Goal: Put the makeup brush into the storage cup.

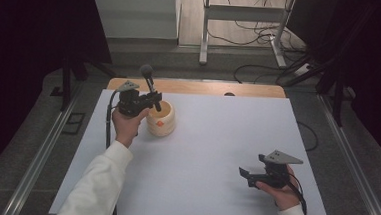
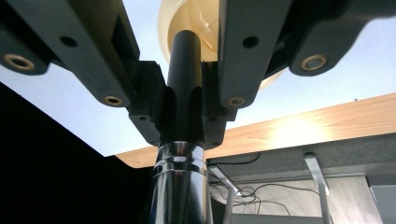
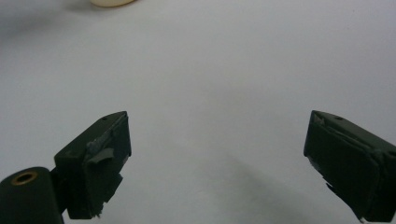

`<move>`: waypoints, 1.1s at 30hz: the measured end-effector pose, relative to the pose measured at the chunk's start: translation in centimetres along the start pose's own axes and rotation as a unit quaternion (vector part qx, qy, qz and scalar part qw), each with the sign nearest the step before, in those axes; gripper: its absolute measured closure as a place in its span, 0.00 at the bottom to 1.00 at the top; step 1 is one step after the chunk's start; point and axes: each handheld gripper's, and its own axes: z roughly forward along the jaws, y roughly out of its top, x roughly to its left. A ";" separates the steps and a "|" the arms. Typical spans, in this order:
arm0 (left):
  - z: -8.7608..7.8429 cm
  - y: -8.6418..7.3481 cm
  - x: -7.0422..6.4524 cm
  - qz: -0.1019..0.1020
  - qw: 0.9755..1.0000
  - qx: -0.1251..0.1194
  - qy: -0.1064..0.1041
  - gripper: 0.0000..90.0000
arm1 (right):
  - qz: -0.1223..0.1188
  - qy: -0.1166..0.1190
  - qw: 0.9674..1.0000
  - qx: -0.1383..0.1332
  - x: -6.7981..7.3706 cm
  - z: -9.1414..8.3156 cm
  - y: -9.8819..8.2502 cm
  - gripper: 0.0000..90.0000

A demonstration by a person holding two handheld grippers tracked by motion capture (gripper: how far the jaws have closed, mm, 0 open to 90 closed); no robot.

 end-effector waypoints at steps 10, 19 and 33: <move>0.8 -0.5 0.1 0.005 1.000 0.013 0.005 0.82 | -0.001 0.000 1.000 0.001 0.0 0.0 0.0 0.09; 1.3 -1.0 0.4 0.004 1.000 0.025 0.007 0.82 | -0.003 0.000 1.000 0.002 0.0 0.1 0.0 0.09; 2.4 -2.4 0.5 0.007 0.999 0.044 0.009 0.82 | -0.008 -0.001 1.000 0.009 0.1 0.2 -0.1 0.09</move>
